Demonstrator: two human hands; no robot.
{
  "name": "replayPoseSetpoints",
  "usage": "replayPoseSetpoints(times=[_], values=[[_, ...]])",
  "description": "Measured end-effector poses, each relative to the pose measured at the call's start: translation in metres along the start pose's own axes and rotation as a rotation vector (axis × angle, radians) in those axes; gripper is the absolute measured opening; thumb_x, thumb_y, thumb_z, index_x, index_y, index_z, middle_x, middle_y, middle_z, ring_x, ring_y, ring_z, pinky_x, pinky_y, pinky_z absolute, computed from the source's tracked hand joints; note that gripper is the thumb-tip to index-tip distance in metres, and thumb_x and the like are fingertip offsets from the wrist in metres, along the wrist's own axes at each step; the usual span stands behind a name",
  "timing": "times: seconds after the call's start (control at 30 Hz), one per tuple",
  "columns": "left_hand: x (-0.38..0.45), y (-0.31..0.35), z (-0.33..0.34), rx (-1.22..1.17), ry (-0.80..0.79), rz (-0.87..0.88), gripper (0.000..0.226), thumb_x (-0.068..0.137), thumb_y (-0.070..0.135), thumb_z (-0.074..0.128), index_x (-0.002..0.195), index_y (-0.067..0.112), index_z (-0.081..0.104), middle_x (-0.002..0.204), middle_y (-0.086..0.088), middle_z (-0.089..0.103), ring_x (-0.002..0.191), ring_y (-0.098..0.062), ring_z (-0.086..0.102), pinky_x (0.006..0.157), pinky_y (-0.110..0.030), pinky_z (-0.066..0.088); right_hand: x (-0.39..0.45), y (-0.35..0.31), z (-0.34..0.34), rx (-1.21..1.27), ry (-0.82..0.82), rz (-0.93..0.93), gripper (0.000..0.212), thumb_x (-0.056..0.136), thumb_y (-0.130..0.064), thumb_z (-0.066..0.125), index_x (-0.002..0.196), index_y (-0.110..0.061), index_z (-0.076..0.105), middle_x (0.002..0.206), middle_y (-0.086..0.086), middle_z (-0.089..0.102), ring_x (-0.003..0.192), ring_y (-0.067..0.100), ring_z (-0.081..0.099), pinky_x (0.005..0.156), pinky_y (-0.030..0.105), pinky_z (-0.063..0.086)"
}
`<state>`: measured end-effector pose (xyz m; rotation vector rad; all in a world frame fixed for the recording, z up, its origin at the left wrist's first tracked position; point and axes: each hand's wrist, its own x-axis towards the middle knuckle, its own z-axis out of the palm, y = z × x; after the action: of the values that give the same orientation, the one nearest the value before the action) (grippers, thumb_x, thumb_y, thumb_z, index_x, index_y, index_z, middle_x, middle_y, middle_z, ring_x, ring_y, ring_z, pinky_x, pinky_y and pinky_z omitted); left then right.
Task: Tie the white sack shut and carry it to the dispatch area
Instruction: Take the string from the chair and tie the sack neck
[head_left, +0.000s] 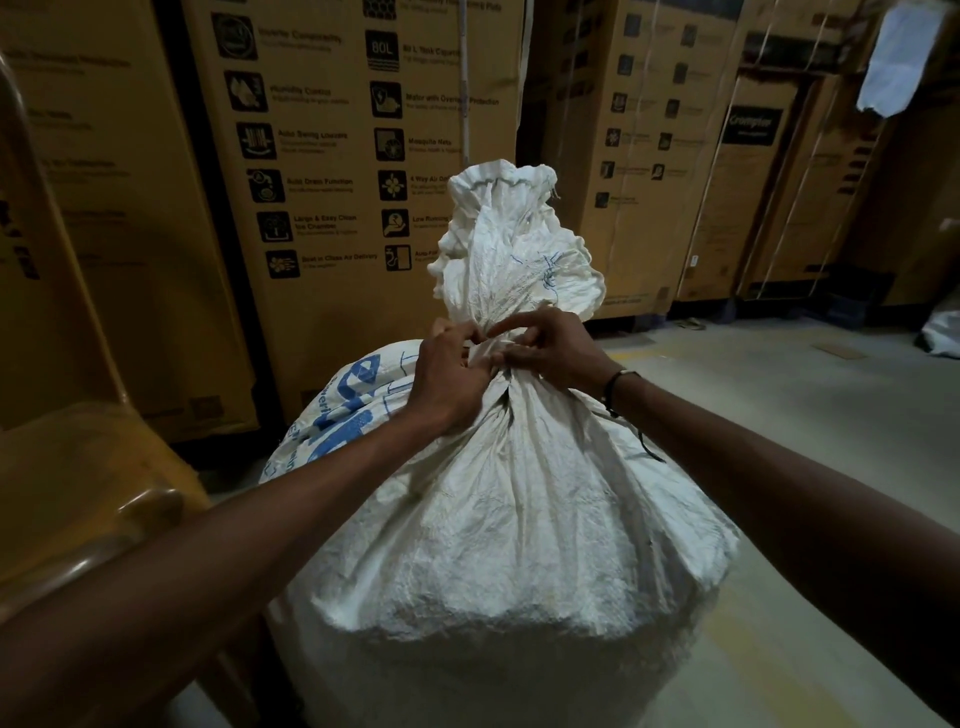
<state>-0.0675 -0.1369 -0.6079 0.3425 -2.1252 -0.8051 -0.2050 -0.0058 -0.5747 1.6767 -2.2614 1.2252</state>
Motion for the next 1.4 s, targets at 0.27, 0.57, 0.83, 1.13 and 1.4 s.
replayPoseSetpoints(times=[0.27, 0.57, 0.83, 1.13, 1.4], values=[[0.012, -0.006, -0.002, -0.196, -0.042, -0.195, 0.043, 0.085, 0.037, 0.042, 0.073, 0.011, 0.075, 0.078, -0.016, 0.072, 0.074, -0.032, 0.064, 0.069, -0.046, 0.046, 0.002, 0.009, 0.007, -0.008, 0.048, 0.021, 0.025, 0.086, -0.019, 0.090, 0.109, -0.014, 0.081, 0.055, -0.010, 0.054, 0.051, -0.003, 0.049, 0.065, 0.025, 0.036], [0.021, -0.009, 0.000, -0.297, -0.060, -0.445, 0.011, 0.085, 0.020, 0.083, 0.086, 0.025, 0.074, 0.097, 0.001, 0.080, 0.095, -0.022, 0.077, 0.089, -0.043, 0.064, -0.004, 0.007, -0.007, -0.026, -0.054, -0.037, 0.022, 0.095, -0.025, 0.082, 0.114, -0.016, 0.079, 0.068, 0.010, 0.069, 0.057, 0.012, 0.063, 0.059, 0.022, 0.051], [0.017, -0.007, 0.000, -0.284, -0.072, -0.314, 0.026, 0.081, 0.021, 0.091, 0.101, 0.019, 0.074, 0.098, 0.003, 0.079, 0.094, -0.012, 0.074, 0.085, -0.031, 0.060, -0.002, 0.005, -0.031, -0.046, -0.253, -0.041, 0.033, 0.098, -0.011, 0.077, 0.130, -0.020, 0.074, 0.092, 0.001, 0.067, 0.082, 0.012, 0.070, 0.088, 0.026, 0.062], [0.014, 0.004, 0.004, -0.041, -0.089, -0.098, 0.014, 0.089, 0.009, 0.077, 0.101, 0.016, 0.080, 0.091, 0.003, 0.070, 0.092, -0.013, 0.068, 0.072, -0.023, 0.052, -0.013, 0.020, -0.015, 0.071, -0.151, 0.019, 0.028, 0.098, -0.020, 0.077, 0.125, -0.016, 0.073, 0.087, 0.007, 0.063, 0.068, -0.003, 0.066, 0.074, 0.019, 0.059], [0.016, 0.004, 0.003, 0.099, -0.085, -0.018, 0.020, 0.087, 0.006, 0.072, 0.100, 0.020, 0.078, 0.104, -0.006, 0.072, 0.097, -0.018, 0.069, 0.066, -0.020, 0.048, -0.015, 0.023, -0.010, 0.077, -0.111, 0.025, 0.032, 0.100, -0.024, 0.076, 0.130, -0.015, 0.074, 0.082, -0.002, 0.064, 0.074, 0.009, 0.065, 0.072, 0.017, 0.055]])
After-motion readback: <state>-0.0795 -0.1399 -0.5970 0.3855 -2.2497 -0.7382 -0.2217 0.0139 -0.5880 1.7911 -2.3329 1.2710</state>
